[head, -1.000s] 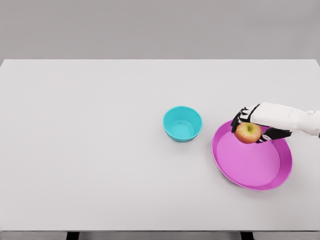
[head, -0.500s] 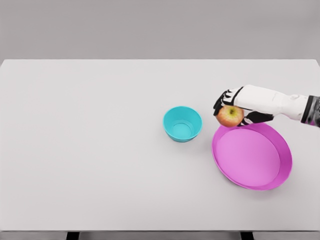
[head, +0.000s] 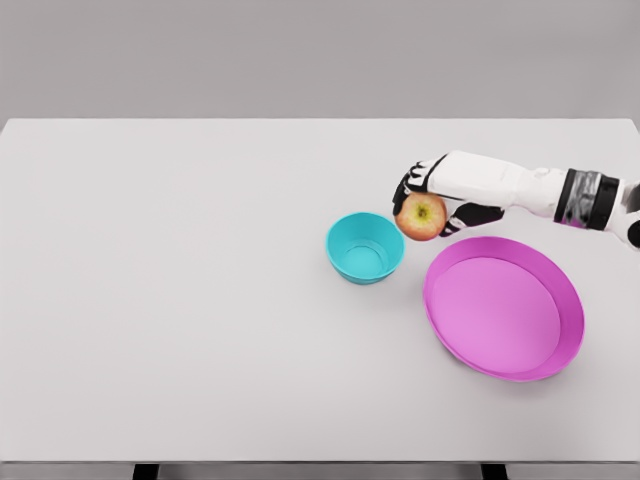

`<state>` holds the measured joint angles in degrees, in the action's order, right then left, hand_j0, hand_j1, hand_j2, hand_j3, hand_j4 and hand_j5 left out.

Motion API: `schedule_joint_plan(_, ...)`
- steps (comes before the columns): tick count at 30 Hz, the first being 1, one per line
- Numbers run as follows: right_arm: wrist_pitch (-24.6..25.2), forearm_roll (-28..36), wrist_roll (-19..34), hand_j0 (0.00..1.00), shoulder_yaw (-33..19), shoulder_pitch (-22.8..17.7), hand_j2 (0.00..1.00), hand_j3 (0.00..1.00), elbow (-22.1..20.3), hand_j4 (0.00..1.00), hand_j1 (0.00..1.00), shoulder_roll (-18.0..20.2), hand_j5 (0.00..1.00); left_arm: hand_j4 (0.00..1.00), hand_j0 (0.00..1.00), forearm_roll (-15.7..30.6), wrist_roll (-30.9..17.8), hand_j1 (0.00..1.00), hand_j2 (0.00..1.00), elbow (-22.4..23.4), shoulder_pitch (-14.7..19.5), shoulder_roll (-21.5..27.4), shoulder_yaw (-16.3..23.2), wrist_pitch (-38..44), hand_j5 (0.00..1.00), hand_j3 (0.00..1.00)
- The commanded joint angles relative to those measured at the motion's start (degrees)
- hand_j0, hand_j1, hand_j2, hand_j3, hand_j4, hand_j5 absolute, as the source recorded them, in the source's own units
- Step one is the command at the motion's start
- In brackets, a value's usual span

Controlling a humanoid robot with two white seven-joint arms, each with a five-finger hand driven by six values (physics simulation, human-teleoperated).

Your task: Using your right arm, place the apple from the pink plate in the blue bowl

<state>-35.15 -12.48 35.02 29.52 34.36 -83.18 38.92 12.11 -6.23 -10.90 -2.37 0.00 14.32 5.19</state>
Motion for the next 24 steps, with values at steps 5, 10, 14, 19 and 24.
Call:
schedule_joint_plan(5,0.2,-0.1,0.0,0.53,2.5,1.1,0.53,0.53,0.8,0.53,0.53,-1.8,0.53,1.0,1.0,0.0,0.0,1.0,1.0,0.0,0.0,0.0,0.0,0.0,1.0,1.0)
schedule_joint_plan(10,0.2,-0.5,0.0,0.53,4.0,2.8,0.53,0.53,2.7,0.53,0.53,-3.8,0.53,1.0,1.0,0.0,0.0,1.0,1.0,0.0,0.0,0.0,0.0,0.0,1.0,1.0)
schedule_joint_plan(14,0.2,-0.8,0.0,0.53,5.0,3.5,0.53,0.53,2.8,0.53,0.53,-4.3,0.53,1.0,1.0,0.0,0.0,1.0,1.0,0.0,0.0,0.0,0.0,0.0,1.0,1.0)
schedule_joint_plan(19,0.2,-1.3,0.0,0.53,6.6,5.2,0.53,0.53,5.0,0.53,0.53,-6.4,0.53,1.0,1.0,0.0,0.0,1.0,1.0,0.0,0.0,0.0,0.0,0.0,1.0,1.0)
schedule_joint_plan(24,0.2,-1.7,0.0,0.53,7.7,6.1,0.53,0.53,5.7,0.53,0.53,-6.9,0.53,1.0,1.0,0.0,0.0,1.0,1.0,0.0,0.0,0.0,0.0,0.0,1.0,1.0)
